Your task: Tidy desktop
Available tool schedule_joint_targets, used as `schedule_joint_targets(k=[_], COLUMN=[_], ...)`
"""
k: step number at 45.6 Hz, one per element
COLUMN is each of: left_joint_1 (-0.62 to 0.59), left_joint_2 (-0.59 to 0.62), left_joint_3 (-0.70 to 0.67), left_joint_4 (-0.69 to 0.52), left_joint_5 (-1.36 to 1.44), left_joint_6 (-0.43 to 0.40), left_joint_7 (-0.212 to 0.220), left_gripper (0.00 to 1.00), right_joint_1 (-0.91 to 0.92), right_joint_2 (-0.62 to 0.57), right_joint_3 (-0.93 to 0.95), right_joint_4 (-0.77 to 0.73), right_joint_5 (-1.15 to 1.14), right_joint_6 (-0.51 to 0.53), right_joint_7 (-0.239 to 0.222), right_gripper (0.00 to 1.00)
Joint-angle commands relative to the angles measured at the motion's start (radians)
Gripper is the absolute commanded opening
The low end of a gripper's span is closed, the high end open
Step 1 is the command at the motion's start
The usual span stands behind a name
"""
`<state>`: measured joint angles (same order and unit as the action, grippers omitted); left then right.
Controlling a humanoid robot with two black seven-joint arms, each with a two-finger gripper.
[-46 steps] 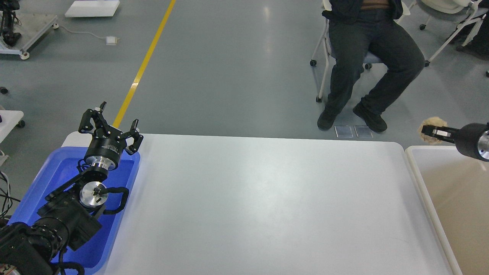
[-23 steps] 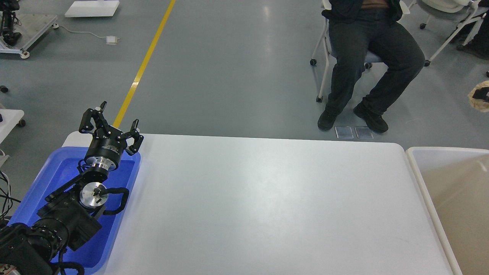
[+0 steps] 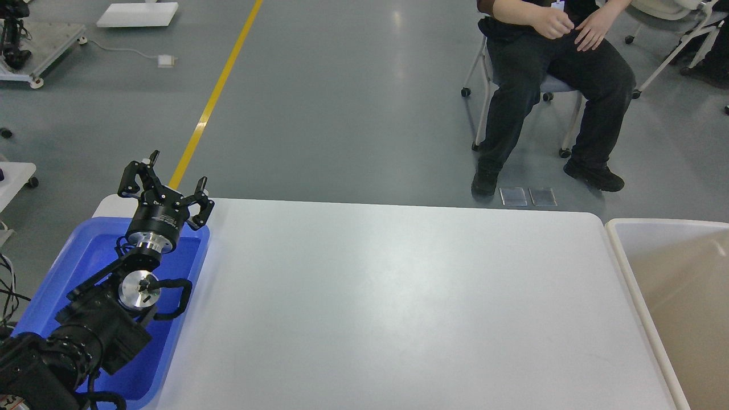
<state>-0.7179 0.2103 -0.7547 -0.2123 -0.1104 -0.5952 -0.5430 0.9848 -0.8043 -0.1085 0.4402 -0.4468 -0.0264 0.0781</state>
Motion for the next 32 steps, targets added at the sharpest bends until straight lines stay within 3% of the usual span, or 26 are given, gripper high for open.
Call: schedule_joint_targets(k=[1,12,17,32], left_joint_1=[0.000,0.000,0.000,0.000], left_joint_2=[0.000,0.000,0.000,0.000], left_joint_3=[0.000,0.000,0.000,0.000], left_joint_4=[0.001,0.001,0.001,0.001], left_joint_5=[0.000,0.000,0.000,0.000], left_joint_6=[0.000,0.002,0.002,0.000], left_joint_7=[0.000,0.000,0.000,0.000], left_gripper=[1.00,1.00,1.00,1.00], right_joint_1=[-0.207,-0.322,-0.339,-0.354], right_joint_2=[0.125,0.247,0.290,0.298], right_joint_3=[0.107,0.240,0.296,0.342], right_joint_4=[-0.124,-0.218,-0.262,-0.279], right_joint_5=[0.177,0.177,0.178,0.178], right_joint_6=[-0.050,-0.053,-0.055,-0.055], right_joint_7=[-0.040,-0.052,-0.078,-0.092], right_gripper=[0.00,0.00,0.00,0.00])
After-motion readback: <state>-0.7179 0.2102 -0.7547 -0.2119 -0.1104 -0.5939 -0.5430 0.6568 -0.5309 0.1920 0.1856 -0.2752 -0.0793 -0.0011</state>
